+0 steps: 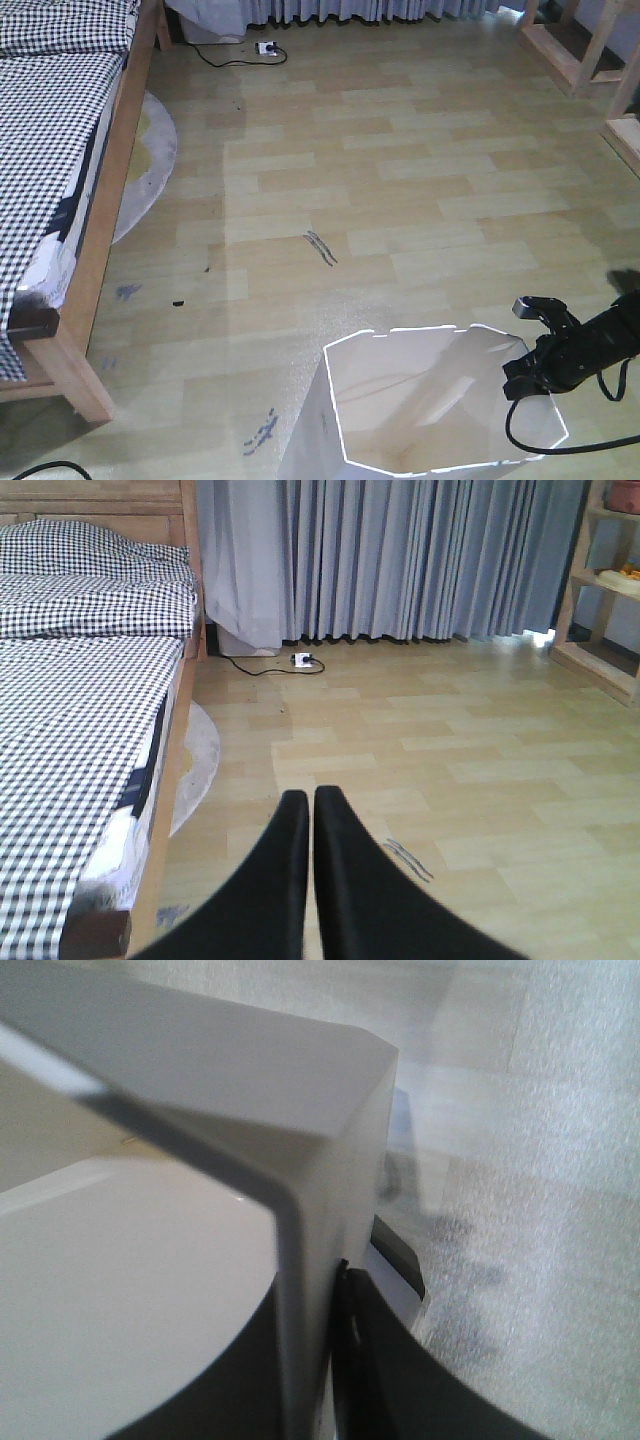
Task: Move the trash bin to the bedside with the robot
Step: 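Hold the bin with the right gripper while turning toward the bed, then carry the bin with the right gripper toward the bed's foot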
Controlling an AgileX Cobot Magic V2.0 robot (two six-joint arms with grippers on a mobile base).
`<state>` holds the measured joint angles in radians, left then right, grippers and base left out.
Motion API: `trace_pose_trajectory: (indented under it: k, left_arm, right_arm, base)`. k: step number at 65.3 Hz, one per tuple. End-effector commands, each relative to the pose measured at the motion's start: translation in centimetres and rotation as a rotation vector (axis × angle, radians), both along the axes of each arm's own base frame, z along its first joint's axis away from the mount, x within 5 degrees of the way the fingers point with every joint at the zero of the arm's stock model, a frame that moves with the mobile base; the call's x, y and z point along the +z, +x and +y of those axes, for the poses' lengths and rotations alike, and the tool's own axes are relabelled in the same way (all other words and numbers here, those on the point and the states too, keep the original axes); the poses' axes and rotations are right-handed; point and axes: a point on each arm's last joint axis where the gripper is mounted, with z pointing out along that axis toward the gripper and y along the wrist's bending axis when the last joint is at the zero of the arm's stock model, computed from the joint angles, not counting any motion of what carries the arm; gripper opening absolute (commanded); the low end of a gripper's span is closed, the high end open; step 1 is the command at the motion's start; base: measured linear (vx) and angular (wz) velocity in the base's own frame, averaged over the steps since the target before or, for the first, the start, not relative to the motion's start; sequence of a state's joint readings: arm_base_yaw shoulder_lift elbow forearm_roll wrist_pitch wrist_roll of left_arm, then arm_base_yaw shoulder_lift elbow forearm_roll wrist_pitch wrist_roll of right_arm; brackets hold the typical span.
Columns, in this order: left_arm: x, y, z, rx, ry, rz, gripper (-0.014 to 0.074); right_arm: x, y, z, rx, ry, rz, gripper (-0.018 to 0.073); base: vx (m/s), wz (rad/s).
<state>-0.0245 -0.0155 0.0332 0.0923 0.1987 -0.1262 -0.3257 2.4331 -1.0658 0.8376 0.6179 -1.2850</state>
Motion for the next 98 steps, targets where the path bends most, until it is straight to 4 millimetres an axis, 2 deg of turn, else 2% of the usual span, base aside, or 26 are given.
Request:
trace_pose_trajectory:
  k: [1, 98]
  left_arm:
    - [-0.09, 0.06, -0.07, -0.008, -0.004, -0.067, -0.0006]
    - [-0.09, 0.06, -0.07, -0.008, -0.004, -0.067, -0.0006]
  right_arm:
    - [3.42, 0.63, 0.97, -0.012, 0.175, -0.002, -0.0006]
    - [3.42, 0.63, 0.97, -0.011, 0.175, -0.002, -0.0006]
  base:
    - [0.35, 0.06]
    - [0.35, 0.03]
